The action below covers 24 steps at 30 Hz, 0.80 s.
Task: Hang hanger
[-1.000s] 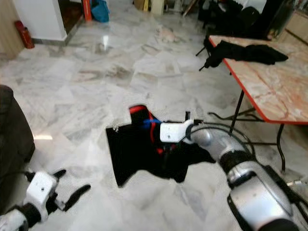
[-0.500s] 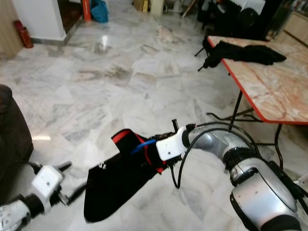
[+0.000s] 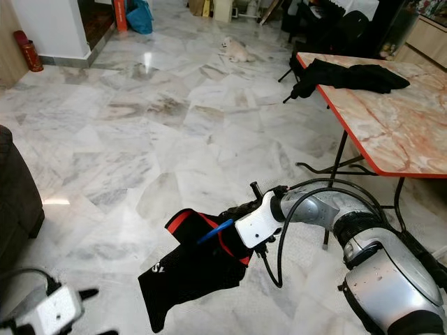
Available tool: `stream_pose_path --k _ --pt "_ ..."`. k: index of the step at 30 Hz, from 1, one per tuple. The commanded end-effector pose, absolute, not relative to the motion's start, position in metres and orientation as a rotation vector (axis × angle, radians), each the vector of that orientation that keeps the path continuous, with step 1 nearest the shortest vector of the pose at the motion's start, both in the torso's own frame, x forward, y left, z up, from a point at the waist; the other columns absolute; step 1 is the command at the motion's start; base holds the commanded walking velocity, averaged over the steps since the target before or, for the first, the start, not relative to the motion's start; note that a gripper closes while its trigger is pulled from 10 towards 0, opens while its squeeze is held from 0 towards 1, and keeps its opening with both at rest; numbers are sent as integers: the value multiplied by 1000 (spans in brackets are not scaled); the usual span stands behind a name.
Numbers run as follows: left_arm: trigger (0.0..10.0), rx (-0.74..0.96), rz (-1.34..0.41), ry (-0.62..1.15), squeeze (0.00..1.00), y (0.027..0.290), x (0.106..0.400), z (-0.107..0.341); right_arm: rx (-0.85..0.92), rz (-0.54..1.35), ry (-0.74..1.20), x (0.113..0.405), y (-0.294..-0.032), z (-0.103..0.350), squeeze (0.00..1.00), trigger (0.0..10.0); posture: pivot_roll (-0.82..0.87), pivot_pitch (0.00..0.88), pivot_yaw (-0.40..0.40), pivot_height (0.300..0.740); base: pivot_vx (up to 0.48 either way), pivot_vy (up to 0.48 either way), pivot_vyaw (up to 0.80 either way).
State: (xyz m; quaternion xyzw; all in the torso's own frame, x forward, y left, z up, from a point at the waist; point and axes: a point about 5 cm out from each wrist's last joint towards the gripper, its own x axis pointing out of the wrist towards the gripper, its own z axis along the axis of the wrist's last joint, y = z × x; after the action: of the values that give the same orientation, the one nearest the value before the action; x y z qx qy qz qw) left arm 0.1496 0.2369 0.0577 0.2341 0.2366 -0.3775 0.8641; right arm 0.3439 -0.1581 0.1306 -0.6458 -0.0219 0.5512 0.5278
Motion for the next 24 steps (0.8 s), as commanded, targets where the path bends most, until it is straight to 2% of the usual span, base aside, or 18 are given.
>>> stream_pose_path --k 1,2,8,16,21,24 --pt "10000 527 -725 412 0 239 159 62 -1569 1304 -84 348 -159 142 0 10000 23 0 -132 740 0 0 0" --pt "10000 562 -634 327 0 241 169 65 -1561 1306 -90 348 -158 142 0 10000 23 0 -132 740 0 0 0" --pt "10000 584 -548 235 0 240 178 61 -1537 1314 -124 347 -154 144 0 10000 20 8 -148 740 0 0 0" --pt "10000 564 -644 304 0 222 165 24 -1375 1292 -211 351 -145 166 0 10000 4 20 -153 740 0 0 0" --pt "10000 583 -682 327 0 217 163 13 -1376 1290 -222 352 -143 170 0 10000 0 25 -154 740 0 0 0" --pt "10000 617 -622 313 0 219 168 9 -1381 1303 -220 352 -143 170 0 10000 0 25 -154 740 0 0 0"
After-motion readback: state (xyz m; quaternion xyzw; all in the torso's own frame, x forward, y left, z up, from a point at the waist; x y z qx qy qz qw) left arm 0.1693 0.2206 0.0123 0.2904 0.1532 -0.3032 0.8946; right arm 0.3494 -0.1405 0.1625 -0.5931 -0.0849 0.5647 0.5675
